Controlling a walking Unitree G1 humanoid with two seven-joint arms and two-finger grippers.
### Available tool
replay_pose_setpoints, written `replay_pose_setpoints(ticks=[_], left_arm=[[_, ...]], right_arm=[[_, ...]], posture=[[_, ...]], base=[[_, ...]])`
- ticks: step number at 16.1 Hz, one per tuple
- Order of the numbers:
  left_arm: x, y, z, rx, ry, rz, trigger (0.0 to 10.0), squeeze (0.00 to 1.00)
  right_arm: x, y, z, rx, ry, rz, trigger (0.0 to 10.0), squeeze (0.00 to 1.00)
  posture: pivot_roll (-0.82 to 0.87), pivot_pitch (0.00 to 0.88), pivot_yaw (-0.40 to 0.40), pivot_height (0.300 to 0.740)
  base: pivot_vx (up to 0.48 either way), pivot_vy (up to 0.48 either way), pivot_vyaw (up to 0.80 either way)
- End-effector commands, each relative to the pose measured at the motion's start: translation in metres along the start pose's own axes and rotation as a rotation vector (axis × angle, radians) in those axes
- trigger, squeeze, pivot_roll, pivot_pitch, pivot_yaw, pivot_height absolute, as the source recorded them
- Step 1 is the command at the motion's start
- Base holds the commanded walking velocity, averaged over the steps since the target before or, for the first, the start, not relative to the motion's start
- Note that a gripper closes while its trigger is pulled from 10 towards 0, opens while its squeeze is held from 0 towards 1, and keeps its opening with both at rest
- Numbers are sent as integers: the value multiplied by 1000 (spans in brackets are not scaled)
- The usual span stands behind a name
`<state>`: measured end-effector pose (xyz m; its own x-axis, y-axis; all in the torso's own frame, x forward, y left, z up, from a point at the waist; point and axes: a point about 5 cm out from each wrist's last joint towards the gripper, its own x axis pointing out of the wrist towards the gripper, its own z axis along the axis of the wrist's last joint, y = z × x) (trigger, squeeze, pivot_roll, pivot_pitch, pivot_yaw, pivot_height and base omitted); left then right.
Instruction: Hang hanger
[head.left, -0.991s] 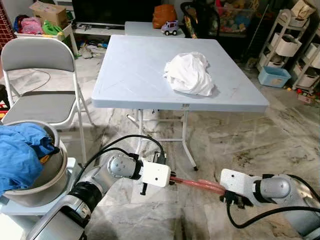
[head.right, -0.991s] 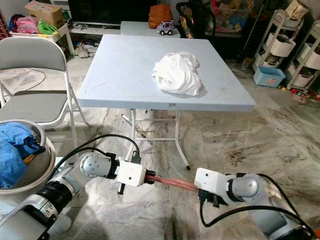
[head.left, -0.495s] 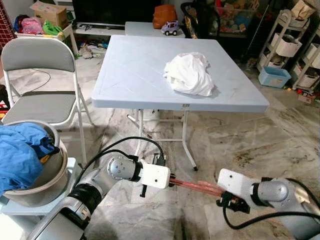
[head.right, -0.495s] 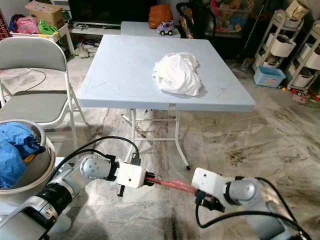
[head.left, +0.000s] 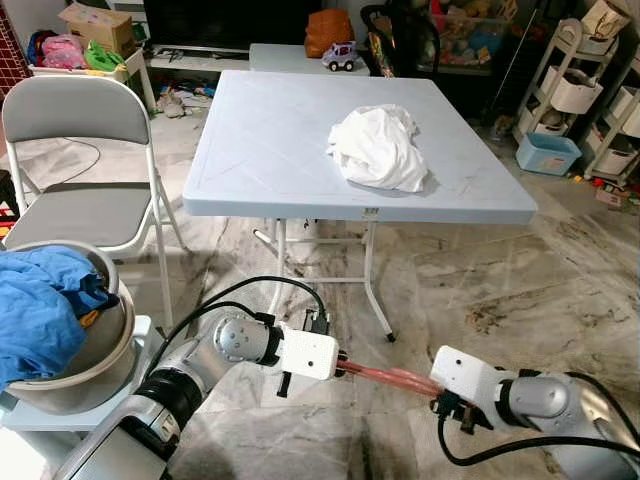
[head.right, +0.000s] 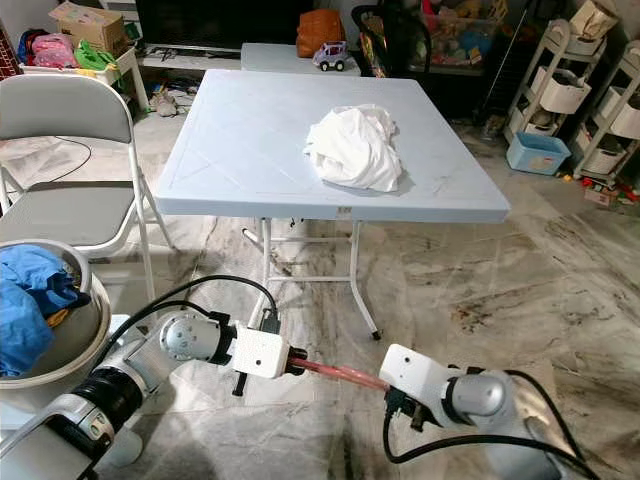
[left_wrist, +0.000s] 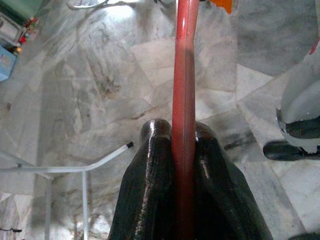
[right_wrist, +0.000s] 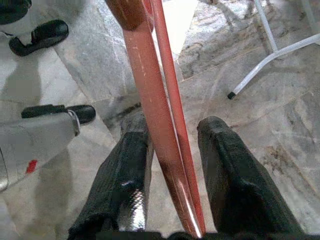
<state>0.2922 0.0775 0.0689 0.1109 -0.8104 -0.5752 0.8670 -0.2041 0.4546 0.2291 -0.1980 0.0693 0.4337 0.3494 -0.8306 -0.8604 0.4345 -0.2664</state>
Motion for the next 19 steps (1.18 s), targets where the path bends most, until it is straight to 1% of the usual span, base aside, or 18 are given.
replay_pose_setpoints(ticks=[1, 6, 10, 11, 12, 13, 15, 16, 18, 19], left_arm=[[4, 2, 5, 6, -23, 16, 10000, 0], [4, 1, 6, 0, -30, 22, 10000, 0], [4, 1, 5, 4, -27, 18, 10000, 0], [4, 1, 5, -6, -28, 16, 10000, 0], [4, 1, 4, -35, -31, 20, 10000, 698], [5, 2, 5, -49, -43, 33, 10000, 1000], [6, 6, 8, -60, -62, 66, 10000, 1000], [8, 10, 14, -71, -112, 101, 10000, 1000], [9, 10, 15, -82, -133, 96, 10000, 1000], [7, 9, 18, -23, -145, 85, 10000, 1000]], right_arm=[[0, 1, 5, -9, -20, -7, 0, 0], [2, 2, 2, 6, -20, -23, 0, 0], [0, 1, -2, -1, -15, -29, 0, 0], [-1, 0, -2, -3, -15, -31, 0, 0], [-2, -1, -3, -6, -14, -34, 0, 0], [-2, -2, -3, -7, -14, -39, 0, 0], [-3, -3, -4, -9, -14, -48, 0, 0], [-3, -4, -4, -10, -16, -56, 0, 0], [-3, -5, -4, -12, -18, -59, 0, 0], [-2, -6, -4, -9, -22, -79, 0, 0]], posture=[[107, 12, -92, 740], [110, 14, -97, 740], [109, 15, -98, 740], [108, 15, -98, 740], [108, 15, -98, 740], [108, 15, -98, 740], [108, 15, -98, 740], [109, 15, -99, 740], [109, 14, -99, 740], [109, 14, -100, 740]], base=[[0, 0, 0], [0, 0, 0], [0, 0, 0], [0, 0, 0], [0, 0, 0], [0, 0, 0], [0, 0, 0], [0, 0, 0], [0, 0, 0], [0, 0, 0]])
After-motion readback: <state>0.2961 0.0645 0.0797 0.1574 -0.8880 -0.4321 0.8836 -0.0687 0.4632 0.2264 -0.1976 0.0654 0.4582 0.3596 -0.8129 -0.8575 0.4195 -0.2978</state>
